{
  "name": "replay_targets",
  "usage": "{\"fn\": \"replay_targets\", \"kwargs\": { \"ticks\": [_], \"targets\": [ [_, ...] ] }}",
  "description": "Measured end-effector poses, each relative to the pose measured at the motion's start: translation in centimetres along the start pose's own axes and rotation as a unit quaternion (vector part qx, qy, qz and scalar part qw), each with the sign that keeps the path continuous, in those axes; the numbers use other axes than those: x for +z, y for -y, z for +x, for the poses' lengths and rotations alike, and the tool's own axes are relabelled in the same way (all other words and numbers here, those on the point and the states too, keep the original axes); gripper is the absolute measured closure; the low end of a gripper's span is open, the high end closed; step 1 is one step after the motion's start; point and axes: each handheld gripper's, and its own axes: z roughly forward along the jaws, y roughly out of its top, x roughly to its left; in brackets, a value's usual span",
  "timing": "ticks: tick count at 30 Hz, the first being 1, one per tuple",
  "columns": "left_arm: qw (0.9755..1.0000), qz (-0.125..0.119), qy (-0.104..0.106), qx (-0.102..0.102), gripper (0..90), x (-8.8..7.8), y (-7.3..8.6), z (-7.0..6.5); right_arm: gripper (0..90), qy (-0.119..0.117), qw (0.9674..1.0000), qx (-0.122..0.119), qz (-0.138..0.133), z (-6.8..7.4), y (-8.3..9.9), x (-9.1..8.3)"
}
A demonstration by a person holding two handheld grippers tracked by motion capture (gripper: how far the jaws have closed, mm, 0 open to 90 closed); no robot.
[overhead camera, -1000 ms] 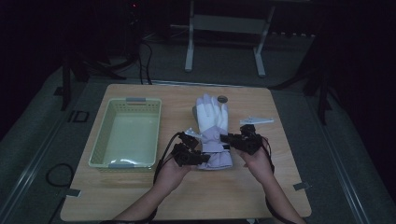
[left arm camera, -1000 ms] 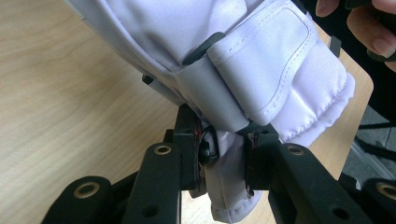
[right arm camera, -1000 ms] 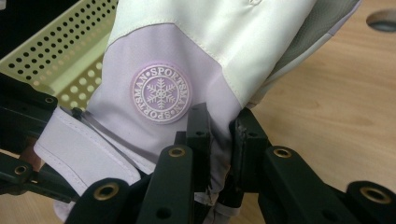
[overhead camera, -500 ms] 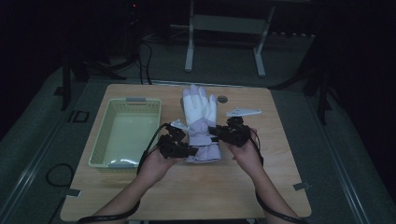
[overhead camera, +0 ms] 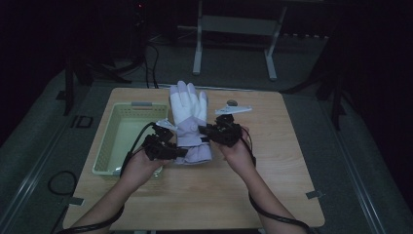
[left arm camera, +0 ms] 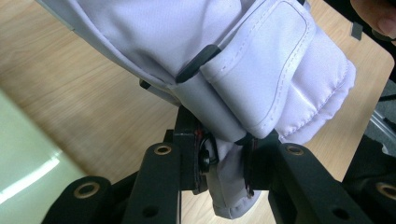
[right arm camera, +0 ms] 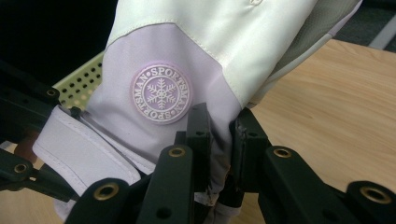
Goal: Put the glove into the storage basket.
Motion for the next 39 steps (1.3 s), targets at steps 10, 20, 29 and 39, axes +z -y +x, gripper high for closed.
{"fn": "replay_targets", "kwargs": {
  "ticks": [10, 20, 29, 39],
  "targets": [
    [0.9997, 0.018, -0.017, 0.006, 72.0, -3.9, 1.5, 3.0, 79.2, -0.024, 0.9997, -0.005, -0.008, 3.2, -2.1, 3.2],
    [0.9976, 0.054, -0.044, 0.005, 72.0, -7.5, 3.6, 6.4, 79.3, -0.052, 0.9986, 0.004, -0.008, 6.7, -3.4, 7.7],
    [0.9915, 0.126, -0.034, 0.006, 71.9, -8.3, 6.4, 10.5, 79.3, -0.075, 0.9967, 0.022, 0.019, 9.4, -2.4, 13.1],
    [0.9884, 0.148, -0.009, -0.033, 71.4, -3.7, 9.1, 13.0, 79.5, -0.047, 0.9950, 0.028, 0.083, 8.8, -0.1, 16.6]
  ]
}}
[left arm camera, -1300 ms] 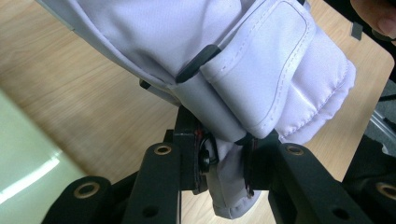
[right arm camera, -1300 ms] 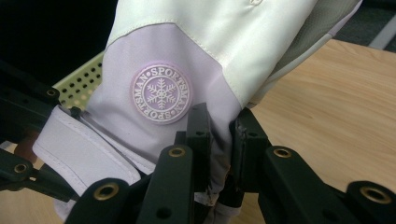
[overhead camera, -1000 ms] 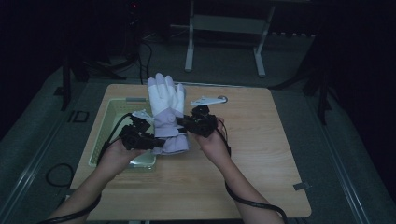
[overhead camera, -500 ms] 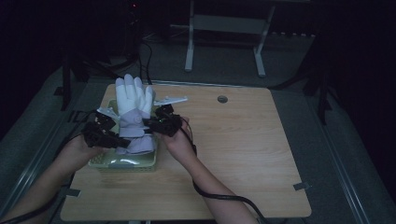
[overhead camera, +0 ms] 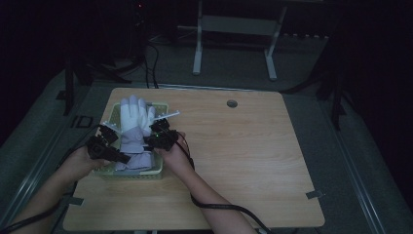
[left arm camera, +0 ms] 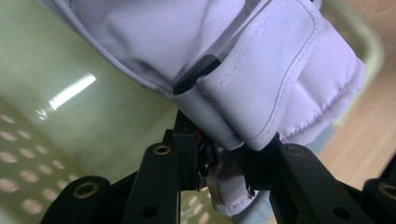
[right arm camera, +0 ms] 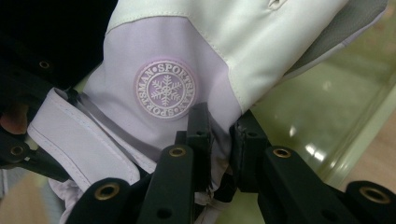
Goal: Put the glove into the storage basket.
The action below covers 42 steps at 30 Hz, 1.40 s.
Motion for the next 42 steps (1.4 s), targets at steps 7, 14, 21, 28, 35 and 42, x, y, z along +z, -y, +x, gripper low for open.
{"fn": "replay_targets", "kwargs": {
  "ticks": [7, 14, 21, 28, 35, 42],
  "targets": [
    [0.9991, 0.026, 0.018, -0.029, 70.4, 2.1, 0.0, 1.0, 79.0, 0.035, 0.9983, -0.017, 0.042, 0.1, 0.3, 1.2],
    [0.9969, 0.061, 0.017, -0.047, 69.1, 3.4, -0.5, 1.2, 73.3, 0.041, 0.9958, -0.005, 0.081, -0.3, 0.5, 1.9],
    [0.9960, 0.073, 0.004, -0.051, 60.5, 3.8, -0.6, 1.2, 55.6, 0.060, 0.9933, -0.035, 0.092, 0.4, 0.5, 2.0],
    [0.9969, 0.057, -0.001, -0.054, 54.2, 3.6, -0.7, 0.9, 39.3, 0.055, 0.9955, -0.058, 0.051, 0.5, 0.0, 0.4],
    [0.9981, 0.002, -0.015, -0.060, 23.6, 2.2, 0.2, 0.9, 24.6, 0.017, 0.9972, -0.067, 0.028, -0.5, -0.7, -2.0],
    [0.9874, -0.098, -0.108, -0.060, 14.7, -0.1, 1.0, 0.2, 17.3, 0.009, 0.9962, -0.085, 0.016, -1.3, -0.4, -3.0]
  ]
}}
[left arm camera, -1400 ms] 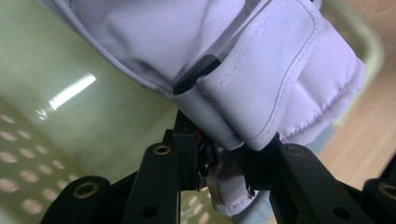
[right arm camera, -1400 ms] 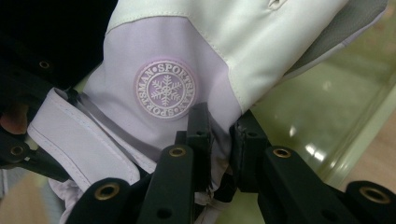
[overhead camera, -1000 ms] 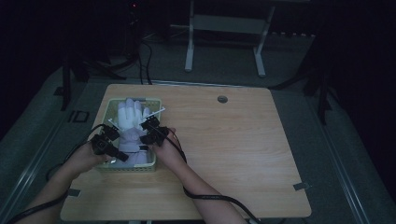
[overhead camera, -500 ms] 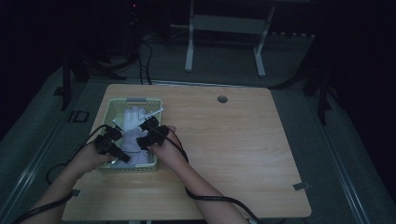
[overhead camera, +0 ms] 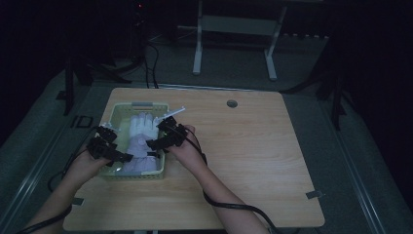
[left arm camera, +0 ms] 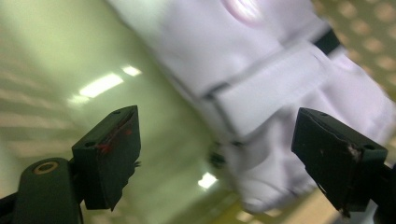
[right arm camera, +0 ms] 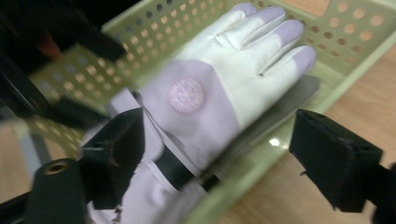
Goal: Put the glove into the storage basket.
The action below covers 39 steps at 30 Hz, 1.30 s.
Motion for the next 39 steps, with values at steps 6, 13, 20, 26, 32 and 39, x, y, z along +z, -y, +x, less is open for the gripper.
{"fn": "replay_targets", "kwargs": {
  "ticks": [6, 13, 20, 26, 32, 39],
  "targets": [
    [0.9979, -0.057, -0.027, 0.016, 7.5, -1.3, 0.4, -1.7, 14.9, -0.002, 0.9999, -0.007, -0.010, -0.9, 0.7, -1.2],
    [0.9974, -0.066, 0.001, 0.029, 6.6, -1.0, -0.2, -3.6, 14.9, 0.003, 0.9999, -0.009, -0.010, -2.1, 1.5, -2.6],
    [0.9912, -0.124, 0.035, 0.028, 7.1, -1.4, -0.9, -5.2, 14.9, 0.009, 0.9999, -0.004, -0.014, -3.4, 2.8, -3.9],
    [0.9876, -0.140, 0.055, 0.046, 7.4, -0.8, -1.9, -7.3, 15.1, 0.014, 0.9998, 0.001, -0.015, -4.4, 3.9, -4.9],
    [0.9845, -0.145, 0.068, 0.071, 7.6, 0.5, -2.4, -10.3, 15.1, 0.017, 0.9997, 0.002, -0.016, -5.3, 5.0, -6.0],
    [0.9786, -0.168, 0.088, 0.080, 8.9, 1.1, -2.5, -13.0, 15.3, 0.018, 0.9996, 0.014, -0.019, -6.6, 6.6, -7.4]
  ]
}}
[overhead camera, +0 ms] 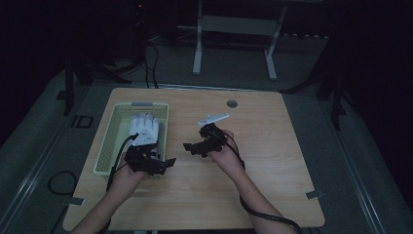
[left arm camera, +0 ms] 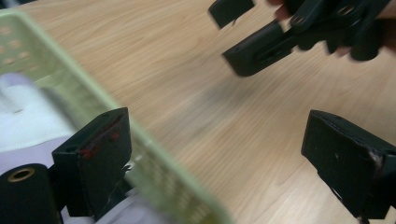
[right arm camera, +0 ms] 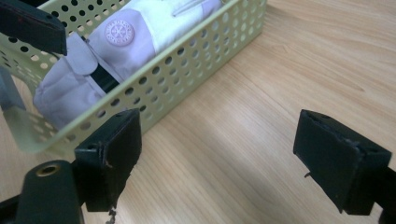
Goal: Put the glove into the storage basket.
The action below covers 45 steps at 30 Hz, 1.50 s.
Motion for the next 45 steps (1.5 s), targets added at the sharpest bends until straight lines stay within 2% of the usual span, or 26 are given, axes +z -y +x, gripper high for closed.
{"fn": "replay_targets", "kwargs": {
  "ticks": [3, 6, 12, 14, 22, 28, 34, 41, 45],
  "targets": [
    [1.0000, -0.006, 0.003, 0.007, 10.2, 0.6, 0.1, -0.8, 15.2, -0.001, 1.0000, 0.001, -0.002, -0.3, 0.6, -0.4],
    [0.9996, 0.005, 0.012, 0.024, 10.2, 1.3, 0.1, -1.6, 15.2, -0.001, 1.0000, -0.001, -0.001, -0.6, 1.4, -0.9],
    [0.9989, 0.008, 0.038, 0.024, 10.1, 2.4, 0.1, -2.9, 15.2, 0.004, 1.0000, 0.000, 0.006, -1.4, 3.0, -1.7],
    [0.9985, 0.010, 0.043, 0.033, 10.1, 2.8, 0.0, -3.3, 15.2, 0.004, 1.0000, 0.002, 0.005, -1.7, 3.6, -2.0],
    [0.9967, 0.028, 0.064, 0.041, 10.1, 4.3, 0.4, -4.9, 15.3, 0.006, 0.9999, 0.014, 0.005, -2.9, 5.8, -2.7],
    [0.9947, 0.043, 0.079, 0.050, 10.0, 5.8, 0.8, -5.8, 15.3, 0.002, 1.0000, 0.004, 0.006, -3.4, 7.3, -3.2],
    [0.9929, 0.044, 0.093, 0.060, 10.0, 7.2, 1.1, -6.9, 15.3, 0.000, 1.0000, -0.002, 0.004, -3.7, 8.6, -3.8],
    [0.9908, 0.049, 0.112, 0.058, 10.0, 8.9, 1.8, -7.8, 15.2, -0.005, 0.9999, -0.012, -0.001, -4.2, 10.5, -4.6],
    [0.9898, 0.049, 0.118, 0.063, 10.0, 9.7, 2.1, -8.2, 15.2, -0.005, 0.9998, -0.014, -0.010, -4.4, 11.5, -5.1]
  ]
}}
